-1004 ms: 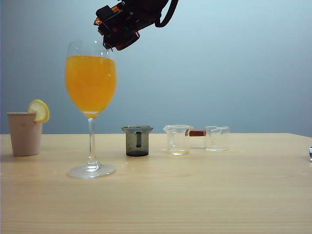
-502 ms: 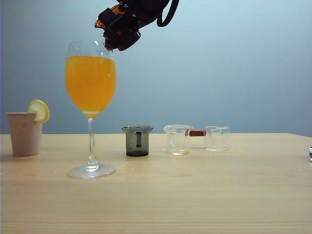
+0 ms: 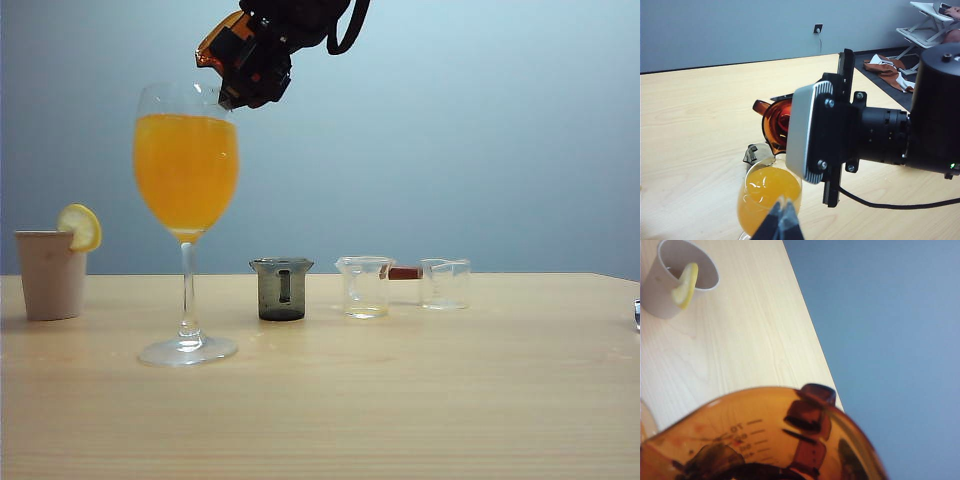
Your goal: Pick up the fourth measuring cup from the left, pour the grenadine inside into the goblet, and finally put the measuring cup back in its original place.
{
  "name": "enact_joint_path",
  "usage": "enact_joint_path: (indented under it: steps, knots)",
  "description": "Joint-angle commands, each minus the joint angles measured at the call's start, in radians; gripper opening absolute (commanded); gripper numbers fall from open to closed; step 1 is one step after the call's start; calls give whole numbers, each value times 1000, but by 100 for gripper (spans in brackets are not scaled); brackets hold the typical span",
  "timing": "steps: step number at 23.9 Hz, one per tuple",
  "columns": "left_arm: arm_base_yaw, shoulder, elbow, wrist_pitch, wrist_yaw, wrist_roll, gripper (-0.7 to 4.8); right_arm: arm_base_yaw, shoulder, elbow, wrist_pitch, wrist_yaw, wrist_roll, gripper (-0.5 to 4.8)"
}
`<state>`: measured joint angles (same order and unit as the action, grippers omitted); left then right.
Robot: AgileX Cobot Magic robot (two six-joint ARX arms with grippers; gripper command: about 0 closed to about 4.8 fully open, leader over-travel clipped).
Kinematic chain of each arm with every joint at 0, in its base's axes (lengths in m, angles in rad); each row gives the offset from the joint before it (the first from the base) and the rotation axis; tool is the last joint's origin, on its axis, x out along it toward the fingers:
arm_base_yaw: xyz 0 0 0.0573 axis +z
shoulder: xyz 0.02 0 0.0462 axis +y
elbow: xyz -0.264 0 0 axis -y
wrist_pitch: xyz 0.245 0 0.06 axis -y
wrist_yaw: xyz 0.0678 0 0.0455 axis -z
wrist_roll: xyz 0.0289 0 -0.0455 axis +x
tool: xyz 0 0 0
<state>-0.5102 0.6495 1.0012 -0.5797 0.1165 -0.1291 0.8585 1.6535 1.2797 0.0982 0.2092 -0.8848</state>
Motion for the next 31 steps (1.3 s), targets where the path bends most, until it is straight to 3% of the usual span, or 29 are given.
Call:
enact_joint_path:
  steps: [1,31]
  knots:
    - [0,-2,7,13,4,-2,-5,0,-8,8,26,23,-22,76]
    - [0,-2,7,13,30,25,-5,22,-9,7,33,35,-157,75]
